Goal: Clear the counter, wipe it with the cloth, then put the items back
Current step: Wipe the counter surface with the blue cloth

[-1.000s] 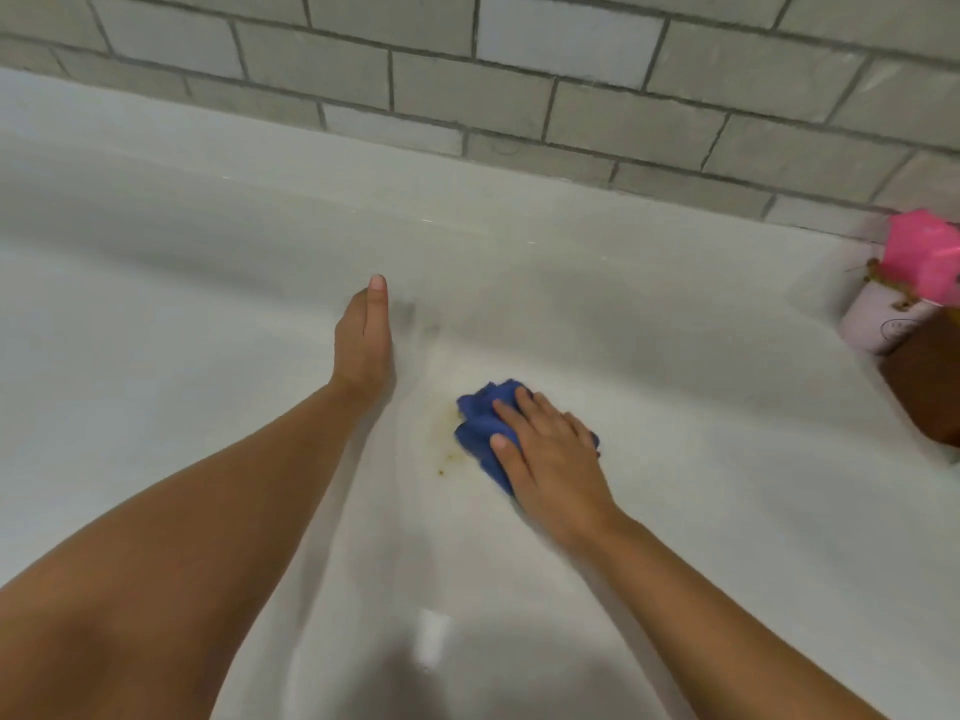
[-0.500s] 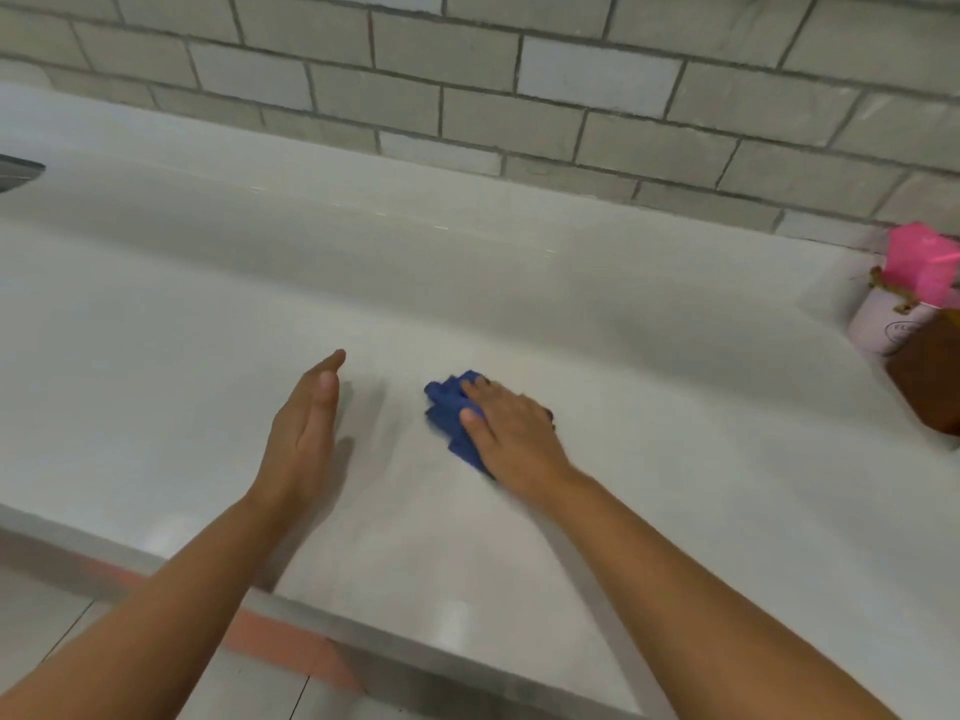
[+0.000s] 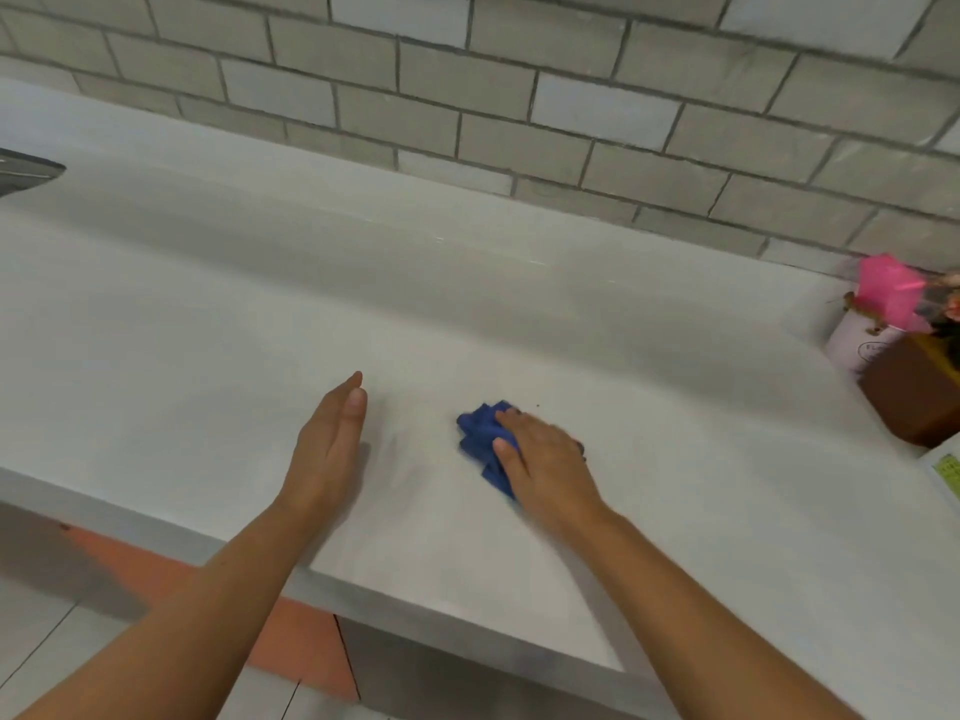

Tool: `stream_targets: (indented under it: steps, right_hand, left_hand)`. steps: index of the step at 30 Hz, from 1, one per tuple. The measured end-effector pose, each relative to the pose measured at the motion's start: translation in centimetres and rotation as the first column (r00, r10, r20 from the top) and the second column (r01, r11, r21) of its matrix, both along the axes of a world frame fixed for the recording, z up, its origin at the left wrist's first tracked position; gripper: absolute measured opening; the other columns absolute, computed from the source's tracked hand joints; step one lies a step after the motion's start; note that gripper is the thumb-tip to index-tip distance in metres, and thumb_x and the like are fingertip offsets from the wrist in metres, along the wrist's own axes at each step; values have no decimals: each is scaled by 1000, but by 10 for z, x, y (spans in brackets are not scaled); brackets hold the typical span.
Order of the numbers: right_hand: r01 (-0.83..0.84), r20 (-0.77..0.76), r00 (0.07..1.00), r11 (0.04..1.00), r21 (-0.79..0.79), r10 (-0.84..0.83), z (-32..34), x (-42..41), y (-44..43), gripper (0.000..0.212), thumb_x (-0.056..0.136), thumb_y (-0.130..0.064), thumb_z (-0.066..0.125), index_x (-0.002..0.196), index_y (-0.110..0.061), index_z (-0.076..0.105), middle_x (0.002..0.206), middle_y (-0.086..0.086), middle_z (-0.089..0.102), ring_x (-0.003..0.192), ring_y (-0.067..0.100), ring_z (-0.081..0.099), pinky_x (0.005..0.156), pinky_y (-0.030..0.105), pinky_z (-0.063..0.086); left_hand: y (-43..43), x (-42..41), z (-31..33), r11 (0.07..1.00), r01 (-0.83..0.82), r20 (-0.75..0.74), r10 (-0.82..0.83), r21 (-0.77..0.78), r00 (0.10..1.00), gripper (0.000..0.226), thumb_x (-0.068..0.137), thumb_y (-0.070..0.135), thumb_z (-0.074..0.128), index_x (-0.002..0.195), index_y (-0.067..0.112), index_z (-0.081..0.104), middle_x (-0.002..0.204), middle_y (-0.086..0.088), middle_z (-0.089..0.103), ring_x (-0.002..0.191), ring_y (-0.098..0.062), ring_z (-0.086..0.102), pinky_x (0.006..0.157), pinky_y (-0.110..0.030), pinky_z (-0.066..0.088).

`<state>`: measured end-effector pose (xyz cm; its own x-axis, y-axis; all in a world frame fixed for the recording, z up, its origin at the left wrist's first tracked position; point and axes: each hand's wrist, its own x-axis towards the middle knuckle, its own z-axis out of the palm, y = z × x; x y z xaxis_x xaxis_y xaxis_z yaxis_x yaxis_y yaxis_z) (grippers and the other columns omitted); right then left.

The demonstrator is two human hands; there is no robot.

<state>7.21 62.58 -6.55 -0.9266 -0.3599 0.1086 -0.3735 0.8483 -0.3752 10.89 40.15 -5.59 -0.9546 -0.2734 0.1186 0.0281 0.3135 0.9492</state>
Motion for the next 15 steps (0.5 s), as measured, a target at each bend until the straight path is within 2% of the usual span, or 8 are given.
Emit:
stream_targets:
  steps: [1,3,5,7,9,12,15]
  right_hand:
    - [-39,-4,999,999,-9,39,1,13,2,79,81,-55,5,140,-16,41,144,0,44,131,16,41,111,29,27]
    - [-23,3,1000,1000,2,23,3,5,17,72,87,-54,9,141,-17,39,145,-2,43,132,14,41,111,28,26]
    - [98,33,995,995,25,-99,8,-23,33,52,99,-42,23,142,-17,38,144,1,45,130,17,43,110,29,28]
    - [197,52,979,980,18,-198,15,-43,36,45,101,-34,28,140,-13,41,141,5,48,126,23,46,106,30,30]
    - [206,18,978,978,39,-207,12,-38,24,52,99,-41,25,137,-10,43,139,8,49,125,25,46,105,30,30]
    - [38,-53,998,999,36,-36,2,9,5,75,86,-57,9,140,-15,41,142,2,46,129,18,44,108,27,26]
    - [-31,-10,999,998,48,31,2,11,14,80,82,-60,2,143,-20,35,145,-6,41,130,11,40,108,25,21]
  left_hand:
    - [0,0,0,1000,-2,2,2,-3,1000,66,88,54,25,143,18,37,147,6,38,135,-8,33,106,-19,21]
    - [0,0,-2,999,8,-2,-8,-31,1000,63,93,54,25,143,18,37,147,5,38,135,-9,33,106,-20,21]
    - [0,0,-3,998,9,-9,-10,-57,1000,61,95,53,25,143,17,36,147,4,38,136,-10,33,106,-21,21]
    - [0,0,-3,999,7,-3,-7,-54,1000,60,95,51,26,143,17,36,147,3,38,136,-11,33,107,-21,21]
    - [1,0,-3,999,7,-2,-7,-48,1000,60,95,52,27,143,17,36,147,3,38,136,-11,33,108,-22,21]
    - [2,-1,-2,999,6,-3,-6,-44,1000,59,94,49,26,143,18,36,147,4,38,136,-10,32,107,-20,21]
    - [2,-1,-2,999,6,6,-6,-44,1000,54,97,46,27,142,18,36,147,4,38,136,-10,32,108,-21,21]
